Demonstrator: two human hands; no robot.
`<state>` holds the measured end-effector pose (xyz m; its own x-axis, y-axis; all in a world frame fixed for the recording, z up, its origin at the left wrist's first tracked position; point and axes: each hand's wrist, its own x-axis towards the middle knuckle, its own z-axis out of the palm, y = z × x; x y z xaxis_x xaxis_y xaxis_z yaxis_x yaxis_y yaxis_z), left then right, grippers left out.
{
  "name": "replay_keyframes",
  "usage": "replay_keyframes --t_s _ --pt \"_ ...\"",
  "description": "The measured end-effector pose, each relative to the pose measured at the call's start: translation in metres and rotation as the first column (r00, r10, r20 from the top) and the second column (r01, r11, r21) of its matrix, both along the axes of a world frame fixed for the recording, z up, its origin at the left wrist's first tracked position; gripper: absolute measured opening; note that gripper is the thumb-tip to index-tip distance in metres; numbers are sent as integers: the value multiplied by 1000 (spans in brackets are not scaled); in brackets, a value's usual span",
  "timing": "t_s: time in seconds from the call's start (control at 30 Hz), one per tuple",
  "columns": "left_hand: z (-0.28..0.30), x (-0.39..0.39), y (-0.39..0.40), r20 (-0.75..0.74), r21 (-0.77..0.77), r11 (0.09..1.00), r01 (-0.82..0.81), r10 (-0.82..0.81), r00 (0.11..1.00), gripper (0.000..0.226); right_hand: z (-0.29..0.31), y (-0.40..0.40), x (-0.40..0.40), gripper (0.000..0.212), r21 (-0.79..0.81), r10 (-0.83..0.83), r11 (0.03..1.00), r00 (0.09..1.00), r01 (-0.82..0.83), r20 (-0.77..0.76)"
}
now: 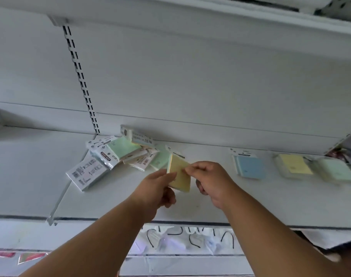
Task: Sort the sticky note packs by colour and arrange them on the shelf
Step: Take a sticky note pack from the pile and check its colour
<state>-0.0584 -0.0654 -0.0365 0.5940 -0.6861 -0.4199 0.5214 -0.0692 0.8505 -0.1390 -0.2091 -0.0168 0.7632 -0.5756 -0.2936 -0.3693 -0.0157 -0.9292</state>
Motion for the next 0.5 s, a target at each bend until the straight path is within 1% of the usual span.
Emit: replay_keyframes --t_s 0.1,0.13,0.2,0.23,0.27,0.33,0.4,0.5 --pt "1 -18 -14 0 12 1000 16 -16 1000 19 -5 -19 -18 15 -142 -162 978 986 156 -31" --pt "2 -24 -22 -15 0 1000 17 -17 1000 19 -6 -27 -26 18 -149 -207 969 977 200 -39" --pt "4 -39 -38 -16 -16 999 42 -42 999 20 -7 -42 -45 23 -66 -235 971 971 232 -39" --pt "5 -47 -47 15 -5 997 74 -74 997 20 -7 -51 -56 23 -9 -236 972 971 236 -29" --pt "4 -57 -59 71 26 994 108 -110 991 18 -7 -61 -67 22 27 -242 970 970 242 -15" --pt "0 -78 -87 225 135 979 156 -183 957 12 -10 -88 -92 22 29 -280 960 960 280 4" --pt "-5 -101 -122 354 232 962 144 -222 908 9 -15 -121 -118 26 -38 -323 946 947 322 3" --pt "-4 -142 -180 517 324 945 56 -226 825 11 -18 -177 -155 24 -176 -340 928 940 330 -30"
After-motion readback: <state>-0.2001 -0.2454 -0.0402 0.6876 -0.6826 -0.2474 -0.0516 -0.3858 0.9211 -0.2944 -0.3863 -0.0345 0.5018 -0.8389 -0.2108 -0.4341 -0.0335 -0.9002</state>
